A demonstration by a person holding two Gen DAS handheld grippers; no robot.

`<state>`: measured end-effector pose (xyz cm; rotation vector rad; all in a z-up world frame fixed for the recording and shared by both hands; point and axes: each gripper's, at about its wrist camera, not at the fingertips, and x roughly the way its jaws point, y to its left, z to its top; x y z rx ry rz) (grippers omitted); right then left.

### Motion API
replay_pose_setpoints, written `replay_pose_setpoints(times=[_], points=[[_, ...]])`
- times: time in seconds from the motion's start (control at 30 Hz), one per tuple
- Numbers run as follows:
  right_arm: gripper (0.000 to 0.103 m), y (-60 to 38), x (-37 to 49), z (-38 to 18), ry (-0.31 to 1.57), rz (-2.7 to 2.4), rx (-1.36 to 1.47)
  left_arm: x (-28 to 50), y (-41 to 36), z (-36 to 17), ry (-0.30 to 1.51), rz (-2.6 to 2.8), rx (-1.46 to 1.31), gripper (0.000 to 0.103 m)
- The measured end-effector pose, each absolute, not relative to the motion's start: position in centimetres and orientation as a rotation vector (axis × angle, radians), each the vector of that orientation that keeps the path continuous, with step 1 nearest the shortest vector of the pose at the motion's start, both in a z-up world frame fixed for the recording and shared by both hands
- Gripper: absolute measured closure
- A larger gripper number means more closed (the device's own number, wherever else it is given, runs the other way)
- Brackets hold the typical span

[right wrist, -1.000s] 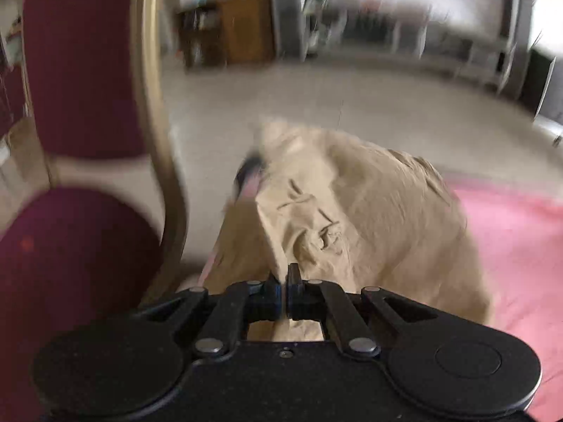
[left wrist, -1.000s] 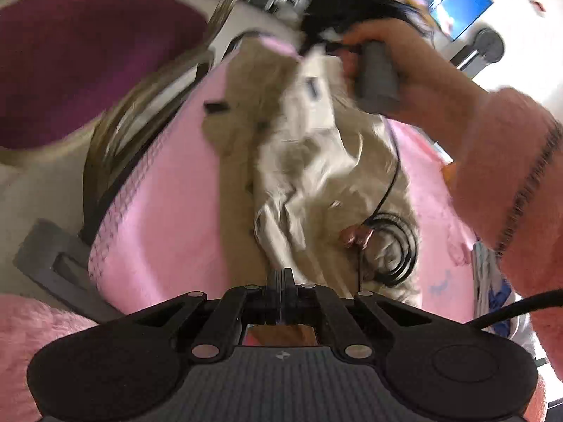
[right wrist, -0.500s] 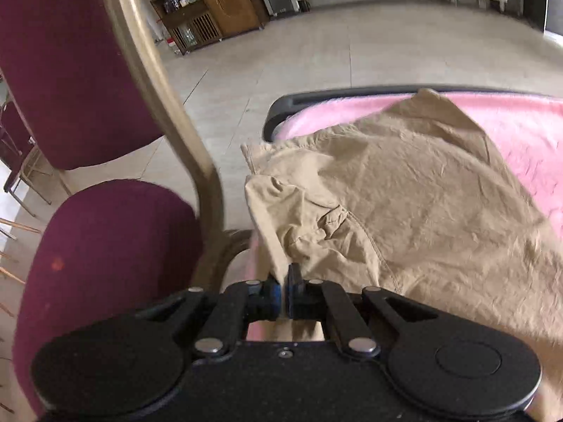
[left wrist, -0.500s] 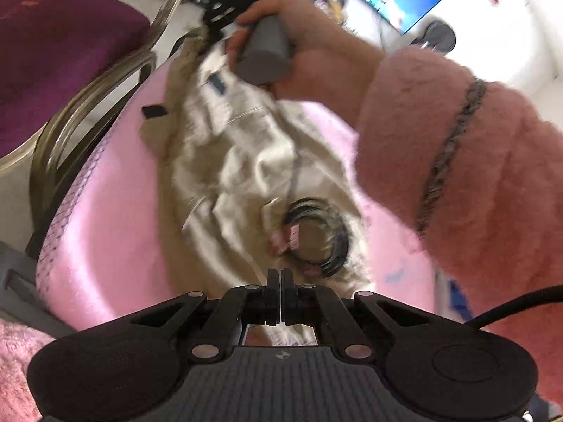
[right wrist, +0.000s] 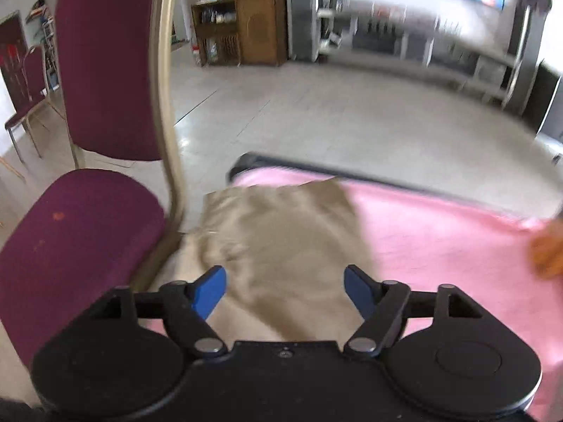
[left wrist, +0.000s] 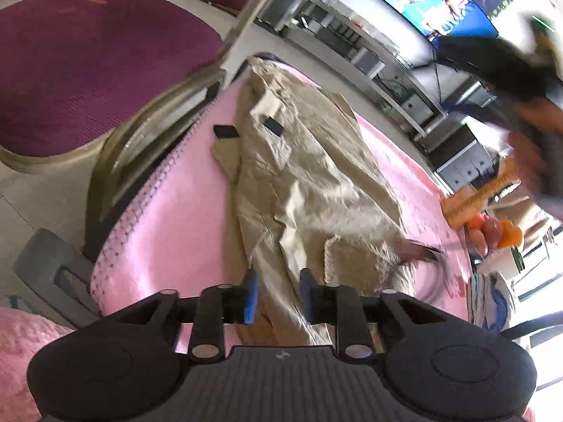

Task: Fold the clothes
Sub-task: 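Lay the pants lengthwise on the blanket and open both grippers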

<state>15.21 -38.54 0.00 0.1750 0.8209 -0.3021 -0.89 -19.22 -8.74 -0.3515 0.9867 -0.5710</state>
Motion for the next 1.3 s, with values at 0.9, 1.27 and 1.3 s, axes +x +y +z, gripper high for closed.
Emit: replay_pose_setpoints(times=[0.9,1.27,1.3], points=[[0.038,-42.6,-9.9,-17.5,0.923,-0.206,0.953,-4.4,-24.5,-7.9,0.843,-0.476,-0.098,0.101],[0.03,-42.6,-10.8,-16.4,0.885,-0.192,0.917,-4.1,-21.6,-8.5,0.92,-0.446,-0.205,0.08],[0.03,-42.6,-11.0,-16.2,0.869,-0.187,0.916,-4.5,-21.8,-8.1,0.891,-0.47,-0.196,0.08]])
